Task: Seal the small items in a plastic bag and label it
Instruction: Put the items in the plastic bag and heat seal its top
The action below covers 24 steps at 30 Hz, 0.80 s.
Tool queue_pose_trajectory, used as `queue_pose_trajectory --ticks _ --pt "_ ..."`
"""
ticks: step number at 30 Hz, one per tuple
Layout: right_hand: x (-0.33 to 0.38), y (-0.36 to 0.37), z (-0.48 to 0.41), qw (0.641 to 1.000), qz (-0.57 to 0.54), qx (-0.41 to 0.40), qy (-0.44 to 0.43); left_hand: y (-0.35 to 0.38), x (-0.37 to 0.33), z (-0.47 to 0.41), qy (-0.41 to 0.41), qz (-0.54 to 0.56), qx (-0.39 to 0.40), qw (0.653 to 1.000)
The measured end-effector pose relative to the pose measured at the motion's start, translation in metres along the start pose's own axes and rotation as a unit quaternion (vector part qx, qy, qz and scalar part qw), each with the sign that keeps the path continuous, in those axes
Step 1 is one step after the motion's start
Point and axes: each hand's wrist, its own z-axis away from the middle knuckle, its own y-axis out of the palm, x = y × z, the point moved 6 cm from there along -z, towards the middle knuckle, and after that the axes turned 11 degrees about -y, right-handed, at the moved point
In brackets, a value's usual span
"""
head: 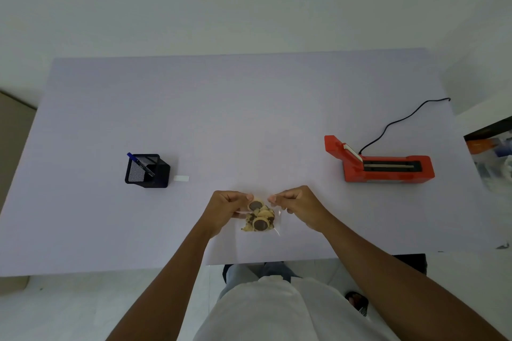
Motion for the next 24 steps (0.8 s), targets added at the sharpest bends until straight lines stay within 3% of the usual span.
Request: queue_pose_trajectory --ticks 7,13,17,24 --pt "-0.033 0.001 -0.002 0.996 0.030 -0.021 0.080 -0.014 0.036 -0.012 -0.086 -0.048 -0.051 0.994" --pt "-0.046 0.007 -0.010 0.992 0.034 -0.030 0.121 -0.028 0.043 -0.029 -0.138 -0.048 -0.150 0.978" --pt "-0.058 0.008 -0.014 0.985 0.034 -0.047 0.162 -0.032 0.044 -0.038 -0.150 -0.138 -0.205 0.957" --pt "-0.059 0.011 -0.026 0.973 0.176 -0.078 0.126 -0.030 0.036 -0.035 -0.151 -0.244 -0.282 0.916"
